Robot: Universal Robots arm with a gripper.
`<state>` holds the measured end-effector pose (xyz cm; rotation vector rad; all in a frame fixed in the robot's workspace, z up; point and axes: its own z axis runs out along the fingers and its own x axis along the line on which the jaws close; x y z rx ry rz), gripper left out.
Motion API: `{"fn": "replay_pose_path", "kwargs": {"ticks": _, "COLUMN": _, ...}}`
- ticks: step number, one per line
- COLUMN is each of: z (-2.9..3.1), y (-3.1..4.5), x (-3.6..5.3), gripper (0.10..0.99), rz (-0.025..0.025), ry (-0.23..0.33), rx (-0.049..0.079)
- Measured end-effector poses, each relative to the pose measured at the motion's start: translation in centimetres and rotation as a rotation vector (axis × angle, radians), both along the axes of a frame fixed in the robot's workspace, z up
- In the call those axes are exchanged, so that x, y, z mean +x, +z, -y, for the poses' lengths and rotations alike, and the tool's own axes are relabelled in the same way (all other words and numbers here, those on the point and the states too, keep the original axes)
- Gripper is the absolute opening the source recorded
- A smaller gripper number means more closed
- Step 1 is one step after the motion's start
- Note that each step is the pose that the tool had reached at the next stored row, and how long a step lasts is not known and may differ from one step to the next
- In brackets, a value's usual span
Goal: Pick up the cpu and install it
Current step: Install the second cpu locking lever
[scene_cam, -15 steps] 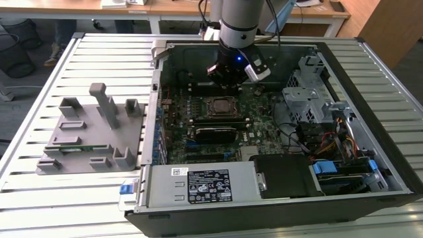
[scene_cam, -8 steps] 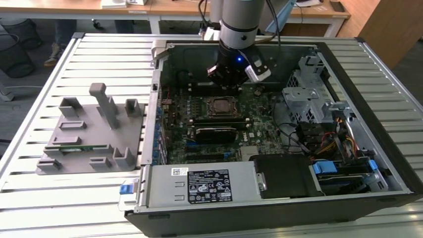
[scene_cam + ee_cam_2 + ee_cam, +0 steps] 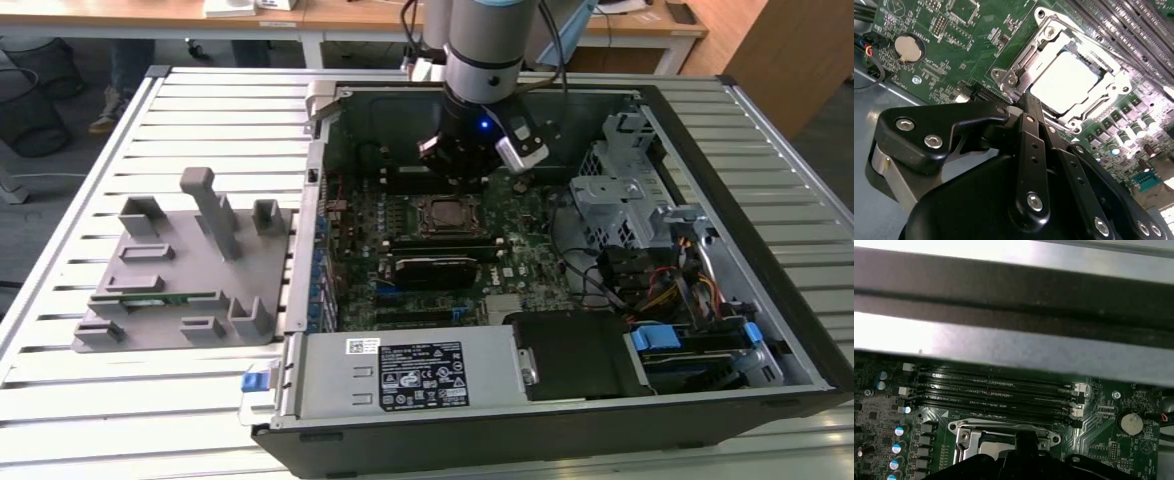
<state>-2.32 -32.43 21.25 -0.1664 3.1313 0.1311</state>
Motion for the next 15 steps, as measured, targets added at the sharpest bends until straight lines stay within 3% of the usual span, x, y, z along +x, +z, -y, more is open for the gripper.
{"fn": "replay_pose_path", "kwargs": {"ticks": 6, "z": 0.35, "y": 0.14, "x": 0.0, "gripper": 0.11, "rz": 0.0001, "ry": 0.0, "rx": 0.0}}
{"fn": "replay_pose_path", "kwargs": {"ticks": 12, "z": 0.36, "y": 2.17, "x": 0.0, "gripper": 0.11, "rz": 0.0, "ry": 0.0, "rx": 0.0}}
{"fn": "replay_pose_path", "kwargs": {"ticks": 15, "z": 0.42, "y": 2.51, "x": 0.01, "gripper": 0.11, "rz": 0.0001, "ry": -0.001, "rx": 0.001}}
